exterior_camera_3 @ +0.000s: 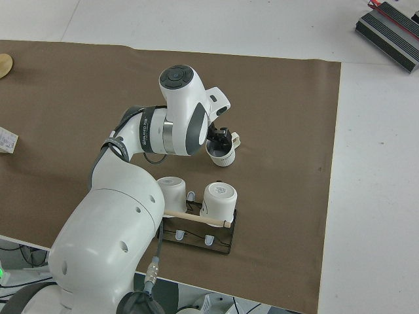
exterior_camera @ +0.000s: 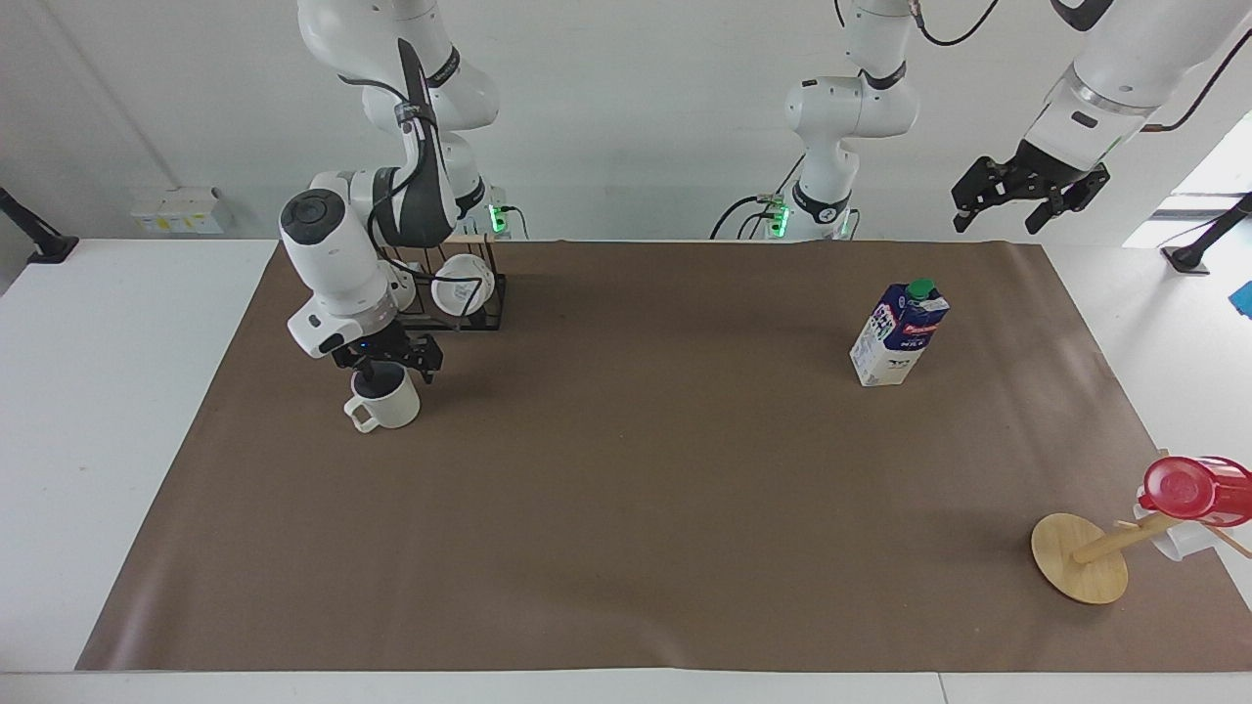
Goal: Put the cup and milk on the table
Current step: 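Reach the right gripper to the dark-lined white mug and grasp it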
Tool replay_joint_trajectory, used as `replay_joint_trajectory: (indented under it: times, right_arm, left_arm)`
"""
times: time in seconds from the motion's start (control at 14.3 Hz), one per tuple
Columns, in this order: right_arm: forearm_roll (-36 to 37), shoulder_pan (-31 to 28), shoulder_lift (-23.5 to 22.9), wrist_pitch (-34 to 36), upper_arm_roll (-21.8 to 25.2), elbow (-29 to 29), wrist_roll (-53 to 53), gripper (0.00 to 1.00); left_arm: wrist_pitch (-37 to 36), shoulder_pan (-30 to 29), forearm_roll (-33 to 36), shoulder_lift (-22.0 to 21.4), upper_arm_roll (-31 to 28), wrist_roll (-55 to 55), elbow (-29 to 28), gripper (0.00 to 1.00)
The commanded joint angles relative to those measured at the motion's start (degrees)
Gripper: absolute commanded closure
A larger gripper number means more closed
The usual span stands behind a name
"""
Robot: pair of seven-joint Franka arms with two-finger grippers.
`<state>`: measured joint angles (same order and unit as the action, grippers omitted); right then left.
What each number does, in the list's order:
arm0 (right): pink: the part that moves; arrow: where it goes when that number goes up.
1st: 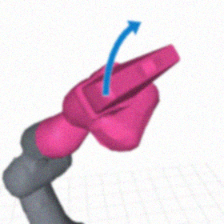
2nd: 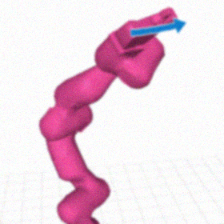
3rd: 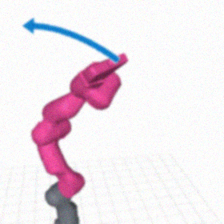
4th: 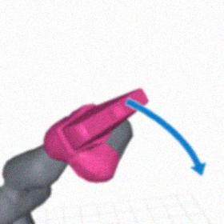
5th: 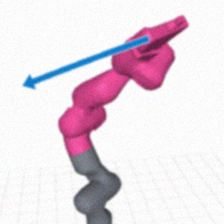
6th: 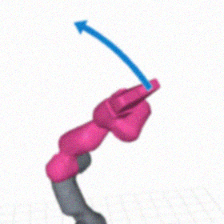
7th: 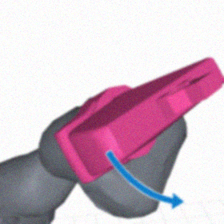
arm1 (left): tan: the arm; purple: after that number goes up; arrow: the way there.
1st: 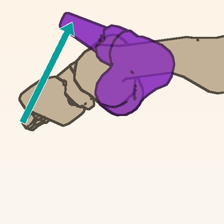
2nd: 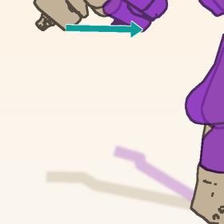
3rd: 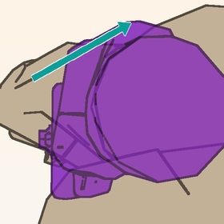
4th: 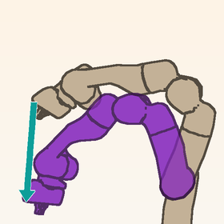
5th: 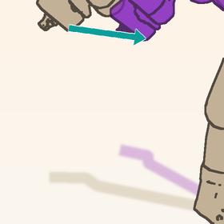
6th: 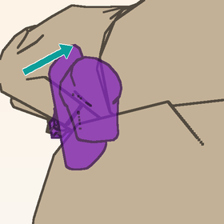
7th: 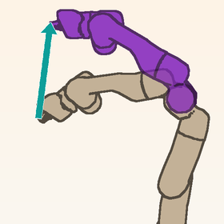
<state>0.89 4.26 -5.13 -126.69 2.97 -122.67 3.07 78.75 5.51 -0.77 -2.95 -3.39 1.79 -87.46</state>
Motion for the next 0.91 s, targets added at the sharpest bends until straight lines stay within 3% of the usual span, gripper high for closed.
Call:
replay_joint_trajectory:
  times: [0.0, 0.49, 0.7, 0.84]
  right_arm:
    - [-0.89, -0.57, 0.65, -1.81, 0.01, -2.39, -3.42, 0.0]
    - [-0.89, -0.57, -0.76, -4.45, 0.01, -2.74, -3.51, 0.0]
    - [-0.89, -0.49, -0.76, -6.03, 0.01, -2.92, -3.6, 0.36]
    - [-0.89, -0.57, -0.84, -6.12, 0.01, -2.92, -3.6, 0.54]
  left_arm:
    - [-0.44, -0.15, 0.68, -0.74, -0.04, 0.68, -0.16, 0.0]
    - [-0.44, -0.15, 0.68, -0.74, -0.04, 0.68, -0.16, 0.0]
    - [-0.44, -0.15, 0.68, -0.74, -0.04, 0.59, -0.16, 0.0]
    - [-0.44, 0.2, 0.68, -0.74, 0.05, 0.5, -0.16, 0.0]
